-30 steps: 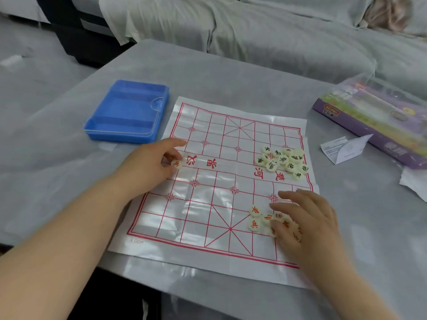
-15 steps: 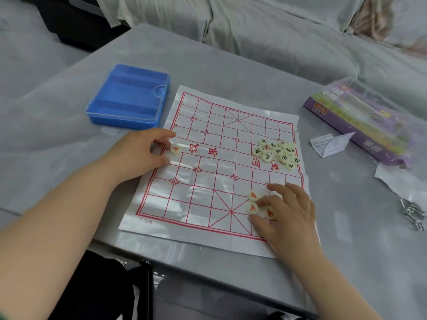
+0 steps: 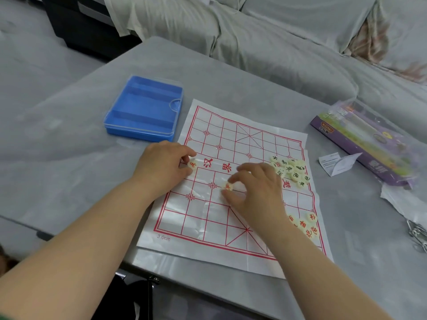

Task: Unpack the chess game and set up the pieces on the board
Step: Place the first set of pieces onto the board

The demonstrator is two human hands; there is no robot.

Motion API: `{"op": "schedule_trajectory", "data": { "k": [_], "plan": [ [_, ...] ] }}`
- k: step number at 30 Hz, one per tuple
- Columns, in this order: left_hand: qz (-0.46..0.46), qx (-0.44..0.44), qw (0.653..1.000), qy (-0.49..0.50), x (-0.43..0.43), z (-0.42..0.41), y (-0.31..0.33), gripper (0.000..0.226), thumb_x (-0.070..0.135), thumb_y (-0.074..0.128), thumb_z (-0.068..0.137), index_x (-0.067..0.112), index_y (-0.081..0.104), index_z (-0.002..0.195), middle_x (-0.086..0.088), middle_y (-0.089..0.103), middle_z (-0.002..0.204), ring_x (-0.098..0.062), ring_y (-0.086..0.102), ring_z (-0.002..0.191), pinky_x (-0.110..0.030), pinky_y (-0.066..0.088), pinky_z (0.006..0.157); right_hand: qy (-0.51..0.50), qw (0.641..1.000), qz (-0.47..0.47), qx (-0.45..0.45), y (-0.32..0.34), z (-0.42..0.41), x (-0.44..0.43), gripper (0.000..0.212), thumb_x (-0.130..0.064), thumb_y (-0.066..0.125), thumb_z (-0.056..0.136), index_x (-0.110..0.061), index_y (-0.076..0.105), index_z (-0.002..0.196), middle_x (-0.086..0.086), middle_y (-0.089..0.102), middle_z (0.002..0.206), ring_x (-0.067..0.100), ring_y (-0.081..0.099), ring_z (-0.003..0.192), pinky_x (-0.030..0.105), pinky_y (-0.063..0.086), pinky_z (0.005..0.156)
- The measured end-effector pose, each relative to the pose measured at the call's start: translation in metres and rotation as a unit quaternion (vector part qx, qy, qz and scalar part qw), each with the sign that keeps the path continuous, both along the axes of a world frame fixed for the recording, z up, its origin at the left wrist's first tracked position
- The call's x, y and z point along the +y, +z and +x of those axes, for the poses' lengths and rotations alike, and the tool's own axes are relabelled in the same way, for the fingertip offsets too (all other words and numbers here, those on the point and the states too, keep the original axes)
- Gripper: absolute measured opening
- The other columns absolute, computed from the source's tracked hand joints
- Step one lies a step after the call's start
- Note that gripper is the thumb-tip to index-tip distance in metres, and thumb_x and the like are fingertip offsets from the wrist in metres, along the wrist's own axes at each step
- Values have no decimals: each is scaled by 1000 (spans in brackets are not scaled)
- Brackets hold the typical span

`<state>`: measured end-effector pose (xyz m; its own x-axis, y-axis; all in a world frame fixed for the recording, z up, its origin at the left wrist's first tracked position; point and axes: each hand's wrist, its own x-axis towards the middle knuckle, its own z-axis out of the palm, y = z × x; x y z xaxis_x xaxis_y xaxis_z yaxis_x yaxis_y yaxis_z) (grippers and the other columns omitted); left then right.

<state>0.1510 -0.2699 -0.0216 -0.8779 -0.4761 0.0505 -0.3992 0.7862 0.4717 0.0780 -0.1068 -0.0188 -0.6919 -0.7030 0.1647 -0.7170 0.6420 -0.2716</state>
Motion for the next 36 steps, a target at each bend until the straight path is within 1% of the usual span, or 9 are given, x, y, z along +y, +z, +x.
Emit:
{"op": "schedule_trajectory", "data": {
  "k": [3,7,10,13,15,20,25,32,36],
  "plan": [
    [-10,-2,1000,-6,-1,0,0,41,34,57,86,26,51,126,3,55,124,-16,44,116,-29,33,99,4,1000,30,-5,-5,-7,-23,30,-34,57,86,-18,61,110,-3,53,125,21,31,125,29,20,100],
    [-46,-25,999,-2,1,-4,-3,49,49,58,80,25,54,123,4,54,123,-16,44,115,-29,32,97,-13,999,49,-16,-9,-15,-34,30,-35,51,89,-21,57,115,-5,54,121,18,35,118,26,21,93],
    [-40,-27,999,-8,-1,-6,-3,39,43,56,84,24,58,118,3,55,121,-16,44,114,-29,32,97,-7,999,50,-21,-10,-16,-35,30,-35,50,89,-22,57,115,-6,55,119,17,36,116,25,22,92],
    [9,-35,999,-40,-10,-2,1,35,34,56,86,24,57,120,3,55,120,-15,44,114,-29,34,97,-2,999,40,-24,-10,-15,-32,30,-35,50,89,-22,58,114,-6,56,117,17,37,115,25,23,92],
    [30,-26,999,-35,-19,4,6,33,29,57,87,24,57,120,3,55,120,-13,44,112,-27,34,95,4,999,35,-26,-10,-13,-29,30,-36,51,89,-22,58,114,-6,56,117,16,37,114,25,23,91],
    [70,-22,997,-25,-33,19,9,32,26,59,85,28,58,117,12,51,110,-1,35,97,-19,28,87,12,999,29,-35,-11,-9,-27,31,-39,50,89,-22,58,114,-7,55,117,15,36,113,24,24,91],
    [51,-60,995,-64,-26,22,4,35,33,58,84,30,57,119,10,55,117,-2,40,97,-20,33,85,17,999,23,-38,-14,0,-29,30,-39,50,88,-23,58,113,-8,52,119,13,35,114,22,23,93],
    [22,-63,994,-84,-19,16,-1,32,32,58,85,29,58,117,9,57,116,-3,40,96,-18,33,85,13,999,30,-34,-15,4,-26,30,-41,49,88,-25,56,113,-10,49,123,12,32,118,22,21,95],
    [10,-63,994,-87,-19,17,0,34,33,58,85,31,57,119,9,56,120,-8,44,106,-21,29,92,1,999,23,-39,-15,3,-20,30,-40,52,87,-24,57,113,-9,49,123,12,33,117,22,22,95]
  ]
}}
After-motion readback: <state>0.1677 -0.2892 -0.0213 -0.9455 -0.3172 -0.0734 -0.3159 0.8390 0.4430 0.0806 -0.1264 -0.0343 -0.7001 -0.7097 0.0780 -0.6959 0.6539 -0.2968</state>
